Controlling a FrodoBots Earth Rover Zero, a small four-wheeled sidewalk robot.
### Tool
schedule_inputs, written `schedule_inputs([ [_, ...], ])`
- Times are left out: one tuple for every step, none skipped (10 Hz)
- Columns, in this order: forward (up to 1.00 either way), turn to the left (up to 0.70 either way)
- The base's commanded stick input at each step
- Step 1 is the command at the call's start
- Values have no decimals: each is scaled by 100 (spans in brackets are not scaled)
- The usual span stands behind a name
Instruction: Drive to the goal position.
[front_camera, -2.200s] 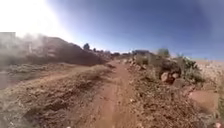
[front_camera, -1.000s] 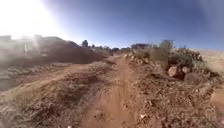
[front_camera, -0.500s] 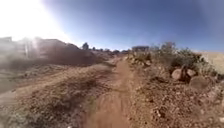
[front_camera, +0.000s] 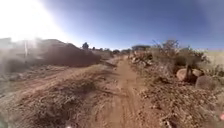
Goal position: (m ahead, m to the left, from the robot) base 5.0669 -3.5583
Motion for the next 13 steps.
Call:
schedule_inputs([
  [50, 0],
  [50, 0],
  [50, 0],
  [50, 0],
  [50, 0],
  [50, 0],
  [50, 0],
  [50, 0],
  [50, -7],
  [50, -18],
  [50, -30],
  [50, -36],
  [50, 0],
])
